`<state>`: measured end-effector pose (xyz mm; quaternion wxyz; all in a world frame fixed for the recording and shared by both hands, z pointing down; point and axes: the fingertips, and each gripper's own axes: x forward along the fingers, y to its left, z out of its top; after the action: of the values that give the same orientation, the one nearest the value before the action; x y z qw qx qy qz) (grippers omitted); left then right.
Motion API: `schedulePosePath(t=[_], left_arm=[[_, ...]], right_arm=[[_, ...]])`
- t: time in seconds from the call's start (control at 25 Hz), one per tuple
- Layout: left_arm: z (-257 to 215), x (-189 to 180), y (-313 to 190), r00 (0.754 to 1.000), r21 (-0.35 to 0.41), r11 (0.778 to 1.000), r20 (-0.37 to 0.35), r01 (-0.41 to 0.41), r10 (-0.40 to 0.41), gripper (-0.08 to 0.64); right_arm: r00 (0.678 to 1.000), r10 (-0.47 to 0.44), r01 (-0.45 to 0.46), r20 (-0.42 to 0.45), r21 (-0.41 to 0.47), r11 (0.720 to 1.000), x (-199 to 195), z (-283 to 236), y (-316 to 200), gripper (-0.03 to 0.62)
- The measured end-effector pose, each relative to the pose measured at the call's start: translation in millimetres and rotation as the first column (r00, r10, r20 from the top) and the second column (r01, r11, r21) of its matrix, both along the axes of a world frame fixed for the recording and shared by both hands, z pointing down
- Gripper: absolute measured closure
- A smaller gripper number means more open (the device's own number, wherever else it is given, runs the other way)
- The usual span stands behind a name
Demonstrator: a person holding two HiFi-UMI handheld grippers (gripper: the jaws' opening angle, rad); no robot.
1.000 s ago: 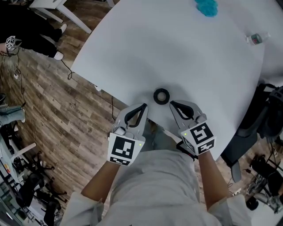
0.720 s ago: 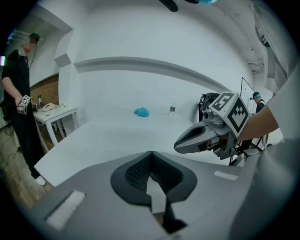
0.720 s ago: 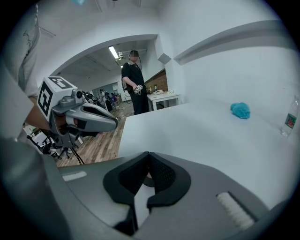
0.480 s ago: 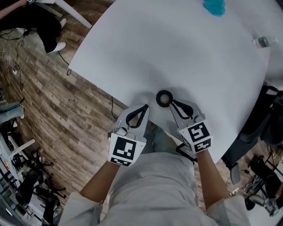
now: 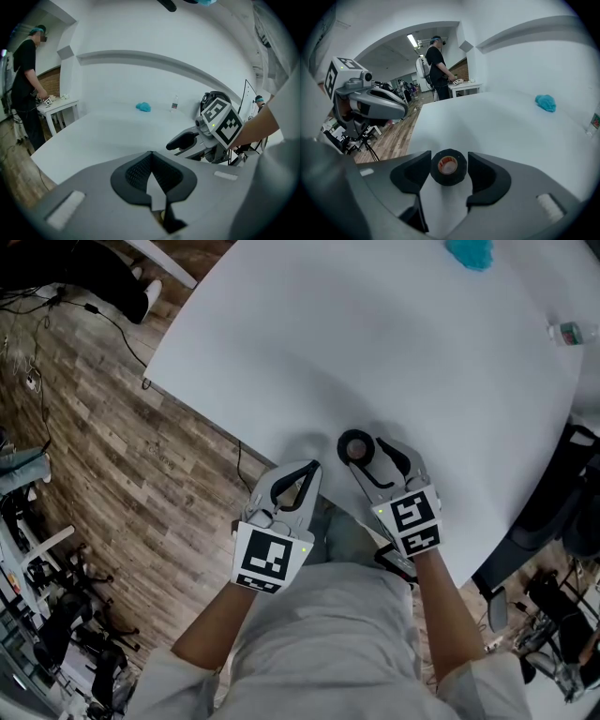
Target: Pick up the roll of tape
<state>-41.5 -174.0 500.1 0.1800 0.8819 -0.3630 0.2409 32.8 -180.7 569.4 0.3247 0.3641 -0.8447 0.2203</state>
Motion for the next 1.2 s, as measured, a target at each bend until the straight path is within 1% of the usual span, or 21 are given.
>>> schedulePosePath(t=[0.16, 0.44, 0.96, 1.08, 1.2], left_arm=[[5, -4, -3, 1.0, -0.012, 1.0, 0.003, 0.003, -0.003, 0.545], [9, -6, -3, 1.0, -0.024, 1.0, 0.005, 0.01, -0.01, 0.545], [15, -9, -2, 1.0, -0.041, 0.999, 0.011, 0.018, -0.017, 0.545], [15, -12, -2, 1.0, -0.045, 0.999, 0.012, 0.019, -0.018, 0.545], [19, -17, -2, 1.0, -0.051, 0.998, 0.011, 0.023, -0.022, 0.545]], right_arm=[[0.999, -0.03, 0.029, -0.031, -0.021, 0.999, -7, 12, -1, 0.293], [0.997, -0.037, 0.034, -0.064, -0.044, 0.998, -11, 30, -2, 0.235], [0.991, -0.053, 0.046, -0.126, -0.063, 0.997, -13, 50, -1, 0.202], [0.987, -0.051, 0.044, -0.149, -0.05, 0.998, -14, 50, -3, 0.201], [0.988, -0.046, 0.04, -0.145, -0.044, 0.998, -18, 52, -4, 0.202]])
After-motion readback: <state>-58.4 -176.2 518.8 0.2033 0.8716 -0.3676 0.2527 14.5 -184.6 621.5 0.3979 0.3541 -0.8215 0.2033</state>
